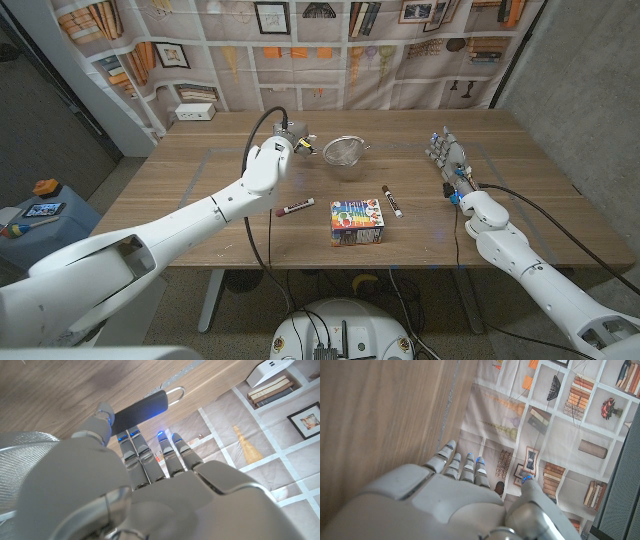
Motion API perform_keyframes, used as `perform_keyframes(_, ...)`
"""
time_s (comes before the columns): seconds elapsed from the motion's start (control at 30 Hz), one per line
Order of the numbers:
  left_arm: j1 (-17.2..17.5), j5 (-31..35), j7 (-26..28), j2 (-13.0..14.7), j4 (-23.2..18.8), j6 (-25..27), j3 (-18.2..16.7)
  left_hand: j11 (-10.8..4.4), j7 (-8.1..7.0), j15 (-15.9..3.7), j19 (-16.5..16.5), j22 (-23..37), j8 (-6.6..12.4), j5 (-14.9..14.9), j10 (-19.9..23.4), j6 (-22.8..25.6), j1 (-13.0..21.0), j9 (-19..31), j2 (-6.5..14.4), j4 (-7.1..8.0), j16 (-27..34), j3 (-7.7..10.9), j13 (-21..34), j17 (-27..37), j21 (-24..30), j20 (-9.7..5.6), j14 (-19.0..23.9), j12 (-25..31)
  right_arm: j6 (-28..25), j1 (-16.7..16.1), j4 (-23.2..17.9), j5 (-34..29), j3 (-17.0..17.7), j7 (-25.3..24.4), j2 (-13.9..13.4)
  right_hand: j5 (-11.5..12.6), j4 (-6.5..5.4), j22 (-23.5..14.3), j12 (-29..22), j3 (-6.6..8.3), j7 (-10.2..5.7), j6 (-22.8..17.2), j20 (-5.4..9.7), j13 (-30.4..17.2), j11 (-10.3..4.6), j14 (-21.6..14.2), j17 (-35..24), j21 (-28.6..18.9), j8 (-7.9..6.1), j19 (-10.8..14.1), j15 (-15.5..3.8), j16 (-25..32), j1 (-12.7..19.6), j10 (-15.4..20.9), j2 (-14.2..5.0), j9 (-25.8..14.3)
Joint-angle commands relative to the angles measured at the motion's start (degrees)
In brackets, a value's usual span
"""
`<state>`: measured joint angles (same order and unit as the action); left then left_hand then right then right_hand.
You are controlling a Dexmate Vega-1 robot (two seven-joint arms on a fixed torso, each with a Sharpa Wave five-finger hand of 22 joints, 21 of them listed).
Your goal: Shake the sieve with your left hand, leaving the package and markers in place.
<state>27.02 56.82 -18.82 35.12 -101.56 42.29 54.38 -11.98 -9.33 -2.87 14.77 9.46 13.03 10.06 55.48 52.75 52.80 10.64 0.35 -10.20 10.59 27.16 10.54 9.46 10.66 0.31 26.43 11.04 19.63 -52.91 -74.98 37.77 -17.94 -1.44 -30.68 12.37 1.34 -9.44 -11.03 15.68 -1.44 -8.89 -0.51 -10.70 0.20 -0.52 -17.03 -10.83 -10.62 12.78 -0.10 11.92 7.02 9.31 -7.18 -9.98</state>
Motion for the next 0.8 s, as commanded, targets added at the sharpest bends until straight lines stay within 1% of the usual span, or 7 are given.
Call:
perform_keyframes(0.03,0.82,0.45,-0.01,-0.46,0.11,0.53,-0.61,-0.97,-0.97,-8.89,0.30,0.19,0.51,0.51,1.48,8.70,2.24,0.69,2.35,0.04,0.00,-0.40,0.20,0.21,0.20,-0.51,0.60,0.21,0.11,0.04,0.34,0.43,0.11,0.66,-0.09,-0.09,0.01,-0.27,-0.12,0.29,-0.09,-0.37,0.05,-0.16,0.16,-0.23,-0.01,-0.07,-0.15,0.09,0.05,0.58,-0.04,0.43,0.27,-0.12)
perform_keyframes(0.37,0.02,0.78,0.38,-2.20,1.50,0.13,0.34,-0.97,-1.03,-8.89,0.34,0.19,0.47,0.52,1.54,8.78,2.35,0.72,2.32,0.06,-0.03,-0.64,0.20,0.20,0.19,-0.53,0.68,0.14,0.26,-0.15,0.48,0.69,0.35,0.82,-0.20,-0.10,0.01,-0.27,-0.12,0.32,-0.13,-0.41,0.07,-0.16,0.03,-0.21,0.01,-0.07,-0.15,0.09,0.05,0.61,-0.14,0.44,0.25,-0.12)
perform_keyframes(0.43,-0.50,1.86,0.09,-2.64,1.98,0.45,1.14,-0.97,-0.99,-8.90,0.34,0.19,0.43,0.52,1.58,8.73,2.38,0.74,2.34,0.07,-0.03,-0.70,0.20,0.20,0.19,-0.52,0.70,0.13,0.34,-0.31,0.39,0.78,0.47,0.76,-0.23,-0.09,0.04,-0.27,-0.13,0.35,-0.12,-0.41,0.07,-0.16,0.07,-0.21,0.03,-0.07,-0.15,0.09,0.09,0.61,-0.13,0.45,0.26,-0.12)
perform_keyframes(0.47,-1.09,3.54,-0.13,-2.86,2.50,0.60,2.23,-0.97,-0.98,-8.90,0.37,0.19,0.43,0.52,1.59,8.75,2.40,0.74,2.34,0.07,-0.03,-0.72,0.21,0.20,0.20,-0.49,0.71,0.13,0.30,-0.43,0.28,0.79,0.52,0.66,-0.29,-0.10,0.04,-0.27,-0.14,0.35,-0.12,-0.41,0.06,-0.16,0.08,-0.23,0.03,-0.06,-0.15,0.08,0.11,0.62,-0.14,0.47,0.26,-0.12)
perform_keyframes(0.53,-1.07,4.03,-0.08,-3.08,2.68,0.77,2.31,-0.97,-0.96,-8.91,0.37,0.19,0.41,0.53,1.61,8.75,2.43,0.74,2.36,0.08,-0.03,-0.76,0.21,0.21,0.19,-0.53,0.73,0.12,0.31,-0.49,0.24,0.82,0.55,0.62,-0.28,-0.10,0.04,-0.27,-0.13,0.35,-0.08,-0.42,0.07,-0.16,0.16,-0.22,0.03,-0.07,-0.15,0.10,0.07,0.64,-0.16,0.46,0.26,-0.12)
perform_keyframes(0.6,-0.99,5.58,0.03,-4.04,3.32,2.50,2.73,-0.97,-0.92,-8.93,0.39,0.19,0.38,0.54,1.62,8.77,2.48,0.70,2.37,0.07,-0.04,-0.78,0.21,0.20,0.20,-0.60,0.74,0.12,0.39,-0.63,0.21,0.86,0.61,0.57,-0.28,-0.10,0.04,-0.27,-0.11,0.34,-0.08,-0.43,0.06,-0.16,0.19,-0.20,0.03,-0.07,-0.15,0.10,0.07,0.64,-0.18,0.42,0.25,-0.12)
perform_keyframes(0.8,-0.71,7.70,-0.70,-5.51,4.11,5.77,3.01,-0.97,-0.76,-9.00,0.36,0.19,0.30,0.59,1.70,8.87,2.72,0.59,2.39,0.00,-0.06,-0.85,0.21,0.20,0.17,-0.73,0.78,0.10,0.31,-0.74,0.12,0.91,0.65,0.57,-0.36,-0.11,0.05,-0.27,-0.11,0.35,-0.09,-0.45,0.04,-0.16,0.15,-0.17,0.03,-0.06,-0.16,0.08,0.08,0.66,-0.22,0.40,0.25,-0.12)
